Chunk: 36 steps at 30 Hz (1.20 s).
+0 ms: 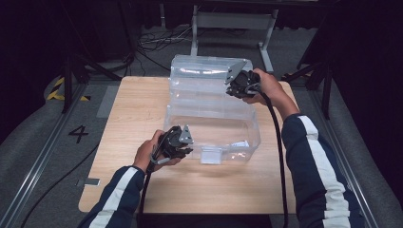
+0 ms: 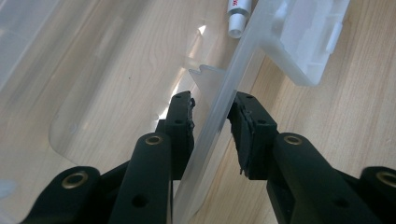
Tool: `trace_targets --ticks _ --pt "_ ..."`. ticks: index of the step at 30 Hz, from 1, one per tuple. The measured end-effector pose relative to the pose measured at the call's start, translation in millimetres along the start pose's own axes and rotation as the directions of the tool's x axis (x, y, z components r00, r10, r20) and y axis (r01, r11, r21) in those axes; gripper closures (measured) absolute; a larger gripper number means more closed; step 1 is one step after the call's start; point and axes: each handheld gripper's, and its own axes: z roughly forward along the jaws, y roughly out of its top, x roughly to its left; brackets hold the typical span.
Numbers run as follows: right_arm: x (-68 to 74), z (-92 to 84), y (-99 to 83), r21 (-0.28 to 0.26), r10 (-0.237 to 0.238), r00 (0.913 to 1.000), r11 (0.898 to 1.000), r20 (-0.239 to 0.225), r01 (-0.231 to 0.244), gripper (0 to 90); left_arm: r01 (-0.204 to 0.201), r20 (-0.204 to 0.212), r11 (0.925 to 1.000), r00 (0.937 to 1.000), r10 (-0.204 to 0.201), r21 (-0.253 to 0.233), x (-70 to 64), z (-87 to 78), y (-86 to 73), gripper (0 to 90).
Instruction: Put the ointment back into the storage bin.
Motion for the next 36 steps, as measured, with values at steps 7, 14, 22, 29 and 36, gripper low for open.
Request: trace_targets --ticks 7,14,22,29,36 --pt "8.3 -8.7 -2.9 -0.036 -0.003 0.9999 0.999 -0.016 0.002 85.8 0.016 0.007 0.9998 0.9998 -0.016 -0.01 0.2 1.1 -0.8 68.9" --pt "21.1 -18.9 -5.8 -0.053 -0.009 0.9995 0.999 -0.03 0.007 85.9 0.021 0.021 0.9995 0.9996 -0.021 -0.022 1.5 2.8 -1.4 68.5" --pt "34.5 -24.3 -8.6 -0.068 -0.02 0.9998 0.998 -0.007 0.019 85.7 0.017 0.016 0.9996 0.9997 -0.017 -0.021 1.0 3.3 -1.4 67.6" --pt "38.9 -26.5 -17.7 -0.132 0.026 0.9995 0.991 -0.015 -0.028 85.4 0.009 0.008 0.9996 0.9999 -0.009 -0.027 0.2 5.0 -1.7 66.6" --pt "46.1 -28.5 -20.6 -0.151 0.024 0.9996 0.988 -0.012 -0.026 84.9 0.007 0.008 0.9996 0.9999 -0.007 -0.028 0.0 5.2 -2.0 66.2"
